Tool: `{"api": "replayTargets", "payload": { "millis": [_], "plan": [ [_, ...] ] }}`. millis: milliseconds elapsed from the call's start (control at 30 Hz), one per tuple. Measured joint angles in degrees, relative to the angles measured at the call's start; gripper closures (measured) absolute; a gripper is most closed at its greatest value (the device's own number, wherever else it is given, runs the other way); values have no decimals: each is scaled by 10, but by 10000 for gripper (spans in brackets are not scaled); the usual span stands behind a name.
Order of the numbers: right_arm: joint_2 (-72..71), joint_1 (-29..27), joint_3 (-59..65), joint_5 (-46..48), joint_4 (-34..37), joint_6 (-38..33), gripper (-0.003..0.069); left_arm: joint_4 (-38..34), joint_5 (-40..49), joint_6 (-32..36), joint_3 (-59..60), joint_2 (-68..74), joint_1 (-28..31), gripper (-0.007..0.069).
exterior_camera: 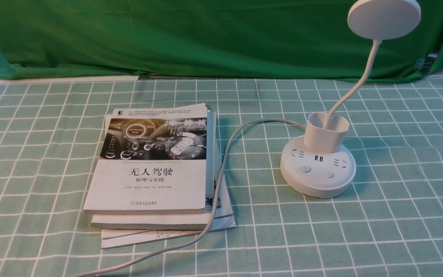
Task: Turn on the table lamp.
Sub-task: 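Press the button on the base of the white desk lamp with the right gripper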
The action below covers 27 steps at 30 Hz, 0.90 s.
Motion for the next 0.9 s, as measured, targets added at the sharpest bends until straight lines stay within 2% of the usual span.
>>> {"api": "replayTargets", "payload": {
  "millis": [167,267,333,433,500,567,600,667,800,900],
  "plan": [
    [0,0,0,-2,5,-112,424,0,0,0,0,0,0,603],
    [0,0,-11,3,12,-169,471,0,0,0,0,0,0,603],
    [11,0,-62,7,14,-251,579,0,0,0,0,0,0,603],
    [44,0,-120,21,14,-331,624,0,0,0,0,0,0,603],
    [119,0,-218,81,14,-451,631,0,0,0,0,0,0,603],
    [161,0,-256,117,14,-503,631,0,0,0,0,0,0,603],
    [227,0,-324,170,14,-567,631,0,0,0,0,0,0,603],
    [300,0,-394,237,16,-637,631,0,0,0,0,0,0,603],
    [425,3,-490,332,27,-697,631,0,0,0,0,0,0,603],
    [501,17,-519,351,56,-732,631,0,0,0,0,0,0,603]
  ]
}}
